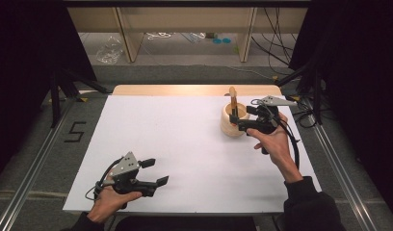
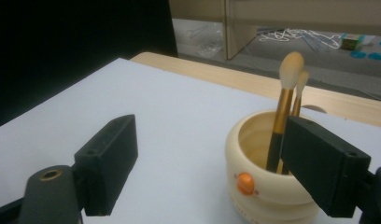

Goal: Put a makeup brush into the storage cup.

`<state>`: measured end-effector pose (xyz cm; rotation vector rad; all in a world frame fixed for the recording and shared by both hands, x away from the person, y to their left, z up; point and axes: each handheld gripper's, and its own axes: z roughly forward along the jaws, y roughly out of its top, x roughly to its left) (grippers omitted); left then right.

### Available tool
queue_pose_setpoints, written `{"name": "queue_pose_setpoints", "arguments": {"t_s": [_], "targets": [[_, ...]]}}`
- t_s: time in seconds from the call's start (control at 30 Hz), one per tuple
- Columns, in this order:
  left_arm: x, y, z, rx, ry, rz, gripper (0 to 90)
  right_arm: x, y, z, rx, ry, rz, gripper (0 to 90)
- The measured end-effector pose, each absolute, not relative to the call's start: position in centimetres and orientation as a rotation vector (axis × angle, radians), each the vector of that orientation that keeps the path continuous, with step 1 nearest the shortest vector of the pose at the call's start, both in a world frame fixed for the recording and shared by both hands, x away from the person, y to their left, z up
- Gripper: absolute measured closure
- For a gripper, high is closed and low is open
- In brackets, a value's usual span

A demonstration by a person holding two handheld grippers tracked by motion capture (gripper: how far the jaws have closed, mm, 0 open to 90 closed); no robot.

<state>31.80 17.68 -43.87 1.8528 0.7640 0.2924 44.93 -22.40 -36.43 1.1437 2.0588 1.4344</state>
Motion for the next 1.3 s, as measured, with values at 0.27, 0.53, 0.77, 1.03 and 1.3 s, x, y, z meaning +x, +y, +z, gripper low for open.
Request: {"name": "queue_pose_setpoints", "arguments": {"t_s": [0.27,0.53,0.77,1.03,1.3], "targets": [[31.8,17.8,-43.8,1.847,0.764,0.296,20.8,42.8,-22.6,-37.4,1.123,2.081,1.464,18.3],[31.7,17.8,-43.8,1.846,0.769,0.297,20.7,40.8,-22.3,-38.0,1.120,2.109,1.495,18.1],[31.7,17.8,-43.8,1.840,0.773,0.301,20.7,39.7,-22.3,-38.9,1.085,2.122,1.499,17.0],[31.7,17.8,-43.8,1.835,0.779,0.299,20.7,38.6,-22.4,-39.8,1.105,2.134,1.501,16.7],[31.6,17.8,-43.8,1.836,0.771,0.301,20.6,37.1,-22.4,-40.8,1.137,2.161,1.516,16.8]]}}
